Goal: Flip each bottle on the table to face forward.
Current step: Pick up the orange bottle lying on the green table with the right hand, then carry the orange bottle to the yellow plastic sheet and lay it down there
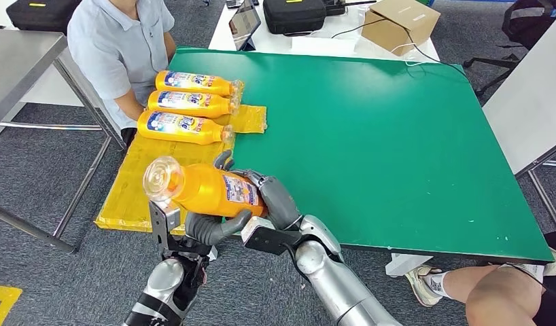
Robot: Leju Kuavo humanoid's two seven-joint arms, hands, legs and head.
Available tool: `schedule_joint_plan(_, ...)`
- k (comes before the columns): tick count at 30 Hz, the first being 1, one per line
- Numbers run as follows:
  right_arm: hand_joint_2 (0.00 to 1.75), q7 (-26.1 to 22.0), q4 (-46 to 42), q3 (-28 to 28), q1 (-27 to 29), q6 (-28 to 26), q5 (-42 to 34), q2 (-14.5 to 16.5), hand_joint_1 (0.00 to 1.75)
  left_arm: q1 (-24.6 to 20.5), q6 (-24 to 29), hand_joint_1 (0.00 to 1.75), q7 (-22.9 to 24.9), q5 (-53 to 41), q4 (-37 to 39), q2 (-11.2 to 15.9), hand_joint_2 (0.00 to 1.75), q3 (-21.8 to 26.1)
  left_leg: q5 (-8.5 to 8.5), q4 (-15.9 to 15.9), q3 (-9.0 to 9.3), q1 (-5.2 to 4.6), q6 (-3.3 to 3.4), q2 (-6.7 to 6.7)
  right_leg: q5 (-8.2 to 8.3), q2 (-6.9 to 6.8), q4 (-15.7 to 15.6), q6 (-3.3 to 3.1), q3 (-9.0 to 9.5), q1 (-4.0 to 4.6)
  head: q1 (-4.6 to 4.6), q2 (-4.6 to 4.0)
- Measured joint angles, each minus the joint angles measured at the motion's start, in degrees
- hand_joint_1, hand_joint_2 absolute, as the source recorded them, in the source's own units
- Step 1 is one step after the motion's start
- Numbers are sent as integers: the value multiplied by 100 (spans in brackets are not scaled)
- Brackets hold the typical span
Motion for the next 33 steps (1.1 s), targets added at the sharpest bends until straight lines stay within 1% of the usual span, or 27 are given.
schedule_joint_plan(3,175,84,92,80,-34,5,43,14,175,-3,150,0,1,10,-61,-13,175,48,0,0,0,0,0,0,0,0,0,0,0,-1,0,0)
schedule_joint_plan(4,175,107,117,102,-54,10,55,14,175,-3,171,11,-1,4,-64,-14,175,60,0,0,0,0,0,1,0,0,0,0,0,-1,0,0)
schedule_joint_plan(6,175,134,154,135,-87,21,66,14,175,-3,189,53,-10,-1,-66,-14,175,76,0,0,0,0,0,2,0,1,0,0,0,-1,-1,0)
schedule_joint_plan(7,175,143,176,152,-108,31,65,15,175,-3,177,97,-17,11,-67,-14,175,81,0,0,0,0,0,1,0,0,0,0,0,-1,-1,0)
schedule_joint_plan(8,175,149,200,169,-131,39,64,15,175,-3,142,129,-18,41,-67,-13,175,84,0,0,0,0,0,1,0,0,0,0,0,-1,-1,0)
schedule_joint_plan(9,175,153,227,188,-156,46,64,16,170,-3,96,152,-16,78,-67,-11,175,87,0,0,0,0,0,1,0,0,0,0,0,-1,-1,0)
schedule_joint_plan(10,175,156,252,205,-181,51,63,16,149,-4,39,175,-11,126,-64,-9,175,92,0,0,0,0,0,1,0,0,0,0,0,-1,-1,0)
schedule_joint_plan(11,175,156,270,215,-198,52,63,16,114,-6,-12,175,-3,172,-61,-8,175,100,0,0,0,0,0,2,0,1,0,0,-1,-1,-1,0)
schedule_joint_plan(13,175,154,297,232,-218,57,63,16,33,-12,-95,175,7,246,-53,-4,175,127,0,0,0,0,0,2,0,1,0,0,-1,-1,0,0)
schedule_joint_plan(14,175,153,309,241,-223,61,62,16,10,-17,-145,175,20,293,-49,0,175,144,0,0,0,0,0,1,0,0,0,0,-1,0,-1,0)
schedule_joint_plan(15,131,153,321,250,-226,64,60,17,2,-23,-200,175,37,347,-45,5,175,160,0,0,0,0,0,2,0,1,0,0,-2,0,-1,0)
schedule_joint_plan(18,0,151,356,263,-224,56,30,25,0,-59,-399,175,150,577,-21,16,175,214,0,0,0,0,0,2,0,1,0,0,-2,0,0,0)
schedule_joint_plan(22,0,144,407,264,-215,3,-39,57,0,-200,-662,175,377,909,101,37,175,299,0,0,0,0,0,1,0,1,0,0,-1,0,0,0)
schedule_joint_plan(25,0,147,448,260,-218,-22,-88,66,0,-329,-696,175,451,999,239,52,175,344,0,0,0,0,0,1,0,0,0,0,-1,-1,0,0)
schedule_joint_plan(28,0,157,502,246,-221,-64,-163,75,0,-502,-541,175,529,979,416,89,175,382,1,0,0,0,0,1,0,0,0,0,-1,-1,0,0)
schedule_joint_plan(33,0,156,584,213,-219,-162,-231,99,0,-884,-25,175,613,565,756,172,175,449,1,0,0,0,0,0,1,0,1,1,-1,-1,1,0)
